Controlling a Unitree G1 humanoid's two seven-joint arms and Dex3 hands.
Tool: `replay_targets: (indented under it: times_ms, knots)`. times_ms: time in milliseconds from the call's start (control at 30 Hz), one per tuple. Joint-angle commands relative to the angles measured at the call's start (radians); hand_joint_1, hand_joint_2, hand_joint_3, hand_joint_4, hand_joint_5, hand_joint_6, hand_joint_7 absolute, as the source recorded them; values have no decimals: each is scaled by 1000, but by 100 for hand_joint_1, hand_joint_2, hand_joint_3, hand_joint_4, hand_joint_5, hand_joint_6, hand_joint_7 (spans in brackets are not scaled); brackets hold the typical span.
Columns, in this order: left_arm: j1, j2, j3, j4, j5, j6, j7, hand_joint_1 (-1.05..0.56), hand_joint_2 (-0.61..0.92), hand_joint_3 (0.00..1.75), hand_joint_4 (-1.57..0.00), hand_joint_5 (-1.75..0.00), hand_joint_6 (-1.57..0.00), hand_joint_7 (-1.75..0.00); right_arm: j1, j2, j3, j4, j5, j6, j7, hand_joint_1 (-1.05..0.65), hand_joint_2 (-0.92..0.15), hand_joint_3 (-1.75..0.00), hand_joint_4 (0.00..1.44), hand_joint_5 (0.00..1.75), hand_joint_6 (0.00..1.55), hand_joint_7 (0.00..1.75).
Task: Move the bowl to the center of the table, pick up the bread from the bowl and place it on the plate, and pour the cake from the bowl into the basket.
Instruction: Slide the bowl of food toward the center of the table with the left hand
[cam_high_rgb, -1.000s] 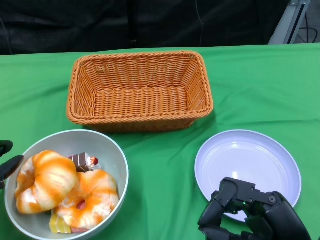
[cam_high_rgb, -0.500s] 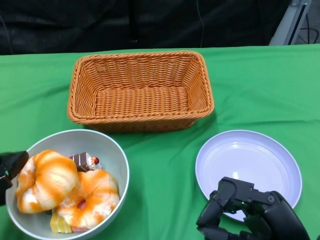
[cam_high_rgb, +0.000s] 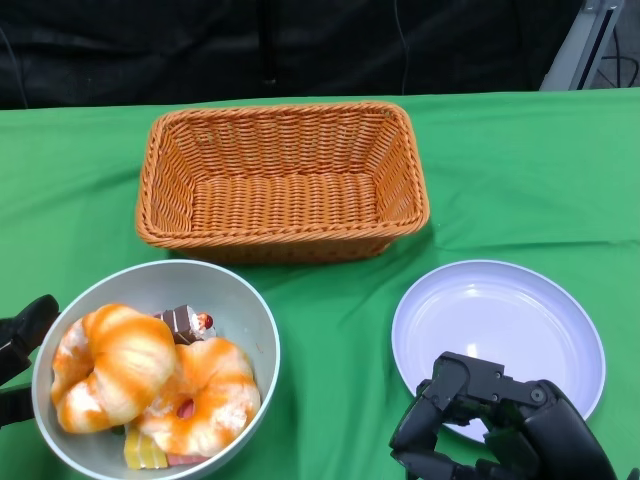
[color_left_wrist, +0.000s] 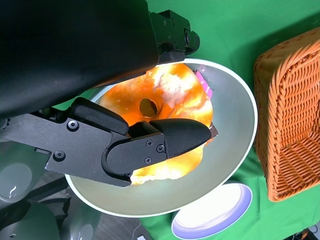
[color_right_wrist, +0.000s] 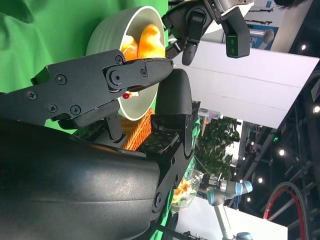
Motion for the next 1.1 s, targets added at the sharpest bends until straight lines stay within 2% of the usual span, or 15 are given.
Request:
replay_targets:
  times_ms: [33,367,567,700,1000,1100]
  knots:
    - [-3,13,7,-14,-15,3,-6,-73,92,73,0,0,0,0,-2,2,-2,1,5,-11,-6,-39,-92,-14,85,152,81,130]
    - [-2,15,4,-14,-22,2,-3,-73,92,73,0,0,0,0,-2,2,-2,1,5,-11,-7,-39,-92,-14,85,152,81,130]
    - [12,-10,27,-54,-85,69,-1,-73,92,73,0,0,0,0,-1,1,1,2,15,-3,-2,-41,-92,-15,84,153,80,130]
    - [50,-23,21,-166,-141,132,-9,-73,92,73,0,0,0,0,4,-2,-1,-6,9,7,-7,-41,-92,-15,84,153,81,129]
    - [57,-20,23,-182,-161,142,9,-73,92,73,0,0,0,0,4,-2,-1,-6,9,8,-8,-41,-92,-14,85,152,82,128]
    - [78,-59,36,-242,-208,202,18,-73,92,71,0,0,0,0,1,-1,-2,2,8,-8,-7,-41,-92,-14,85,152,81,128]
